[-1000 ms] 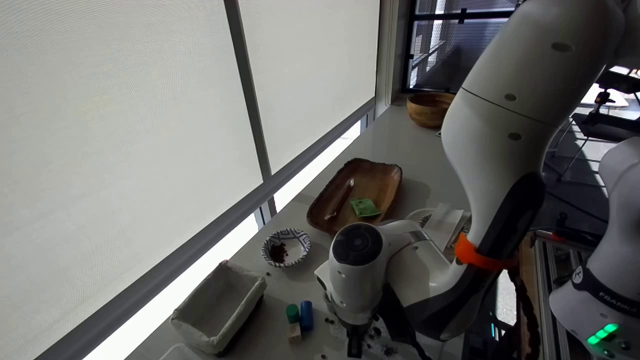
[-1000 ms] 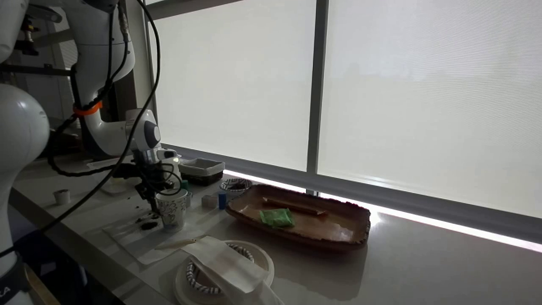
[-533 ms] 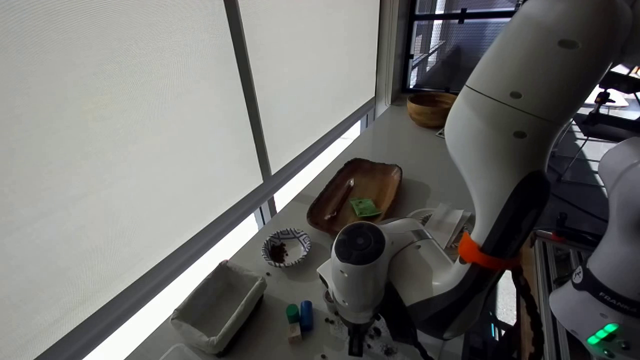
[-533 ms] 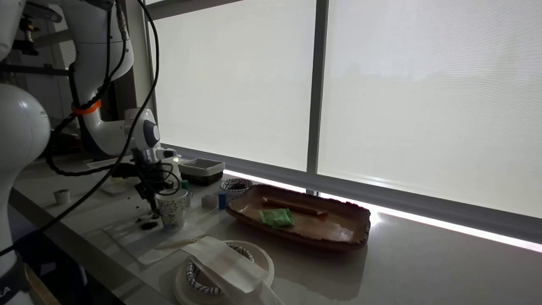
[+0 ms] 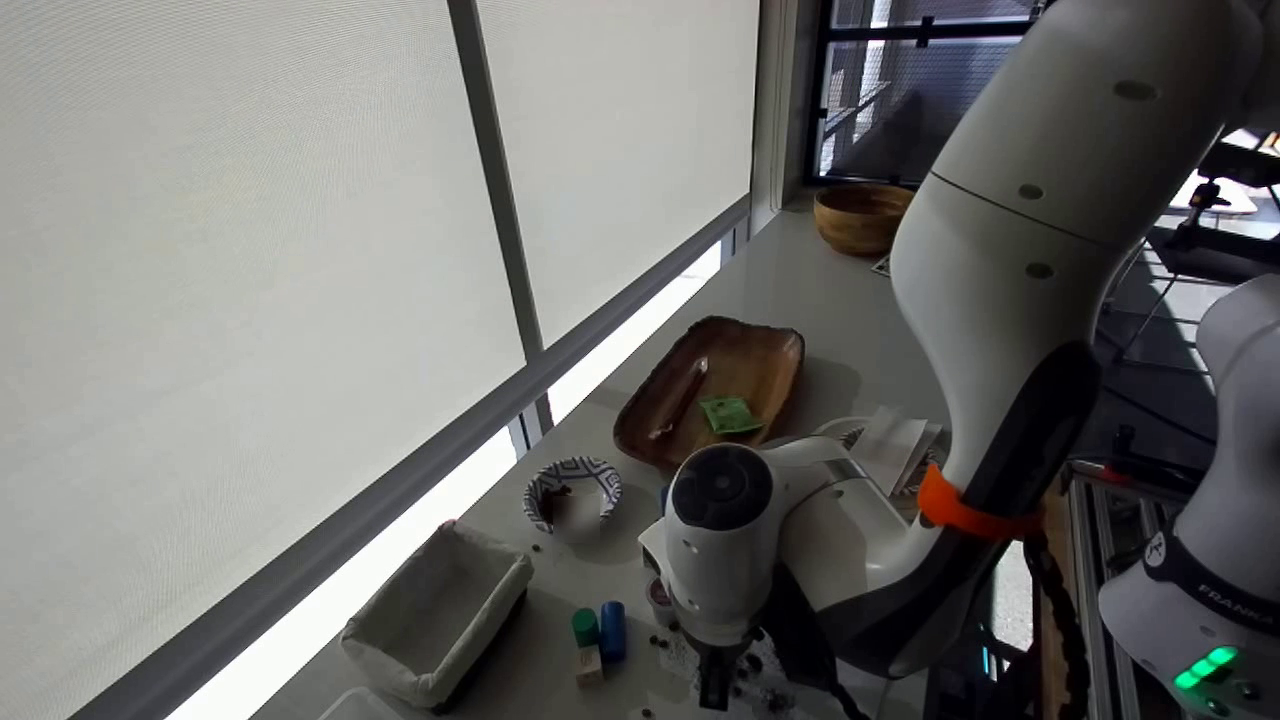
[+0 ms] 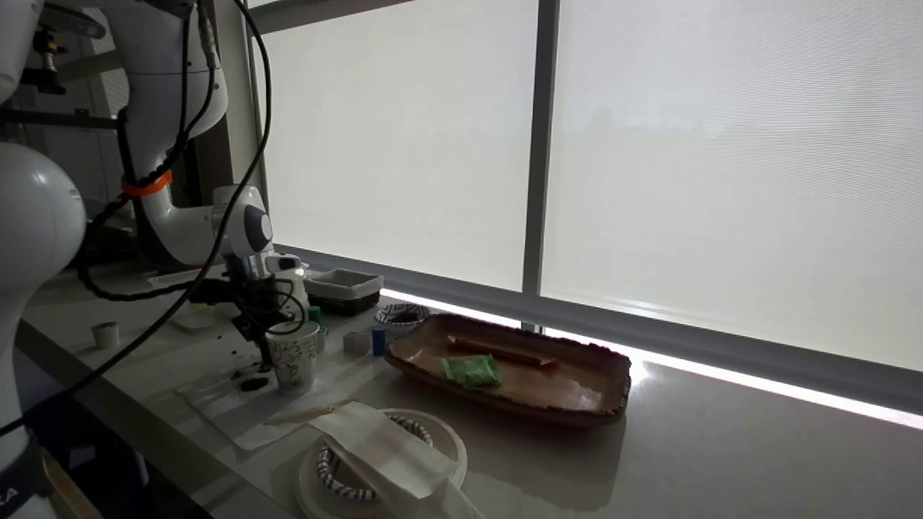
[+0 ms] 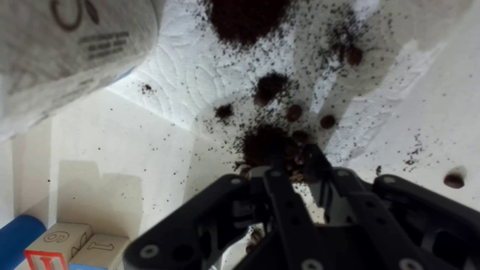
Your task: Put some of the objects on the serviette in the white cup
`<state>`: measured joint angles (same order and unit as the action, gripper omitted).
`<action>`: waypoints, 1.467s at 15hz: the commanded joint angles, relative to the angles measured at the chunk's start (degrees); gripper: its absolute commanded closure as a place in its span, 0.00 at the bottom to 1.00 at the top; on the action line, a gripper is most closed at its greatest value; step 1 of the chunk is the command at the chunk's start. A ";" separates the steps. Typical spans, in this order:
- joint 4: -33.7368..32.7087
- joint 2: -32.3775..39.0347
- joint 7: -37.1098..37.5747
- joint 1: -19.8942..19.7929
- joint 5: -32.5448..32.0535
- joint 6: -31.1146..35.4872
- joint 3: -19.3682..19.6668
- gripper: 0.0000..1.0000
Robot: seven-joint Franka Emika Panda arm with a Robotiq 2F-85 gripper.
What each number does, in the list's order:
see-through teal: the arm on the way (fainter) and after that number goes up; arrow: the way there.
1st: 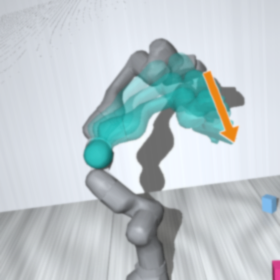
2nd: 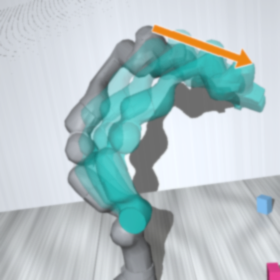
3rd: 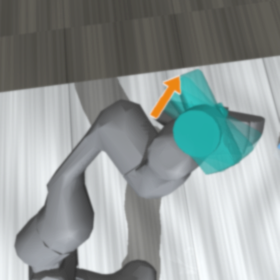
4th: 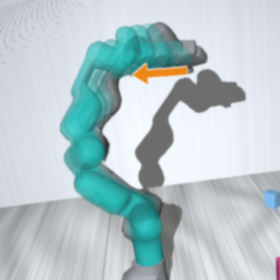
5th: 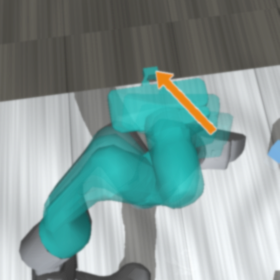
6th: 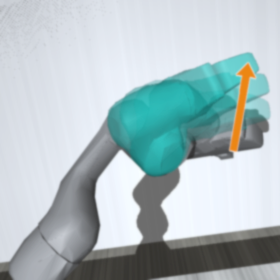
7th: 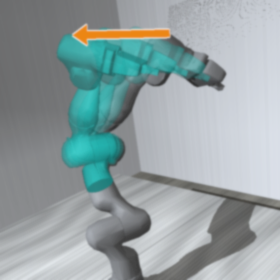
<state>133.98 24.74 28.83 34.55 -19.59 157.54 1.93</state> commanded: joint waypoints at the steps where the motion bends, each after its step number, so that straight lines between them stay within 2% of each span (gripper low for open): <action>1: 0.96 -0.92 1.22 0.50 -0.73 -1.00 0.41 0.78; 5: 0.98 -0.85 1.03 0.35 -0.57 -0.88 0.28 0.83; 9: 0.96 -1.09 1.19 0.57 -0.79 -1.34 0.43 0.93; 16: 1.26 -2.84 1.23 0.81 -1.34 -3.44 0.50 0.95; 22: 1.88 -7.93 1.17 -0.65 -3.31 -11.21 -1.19 0.95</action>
<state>134.12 20.73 28.84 34.58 -20.45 150.14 1.79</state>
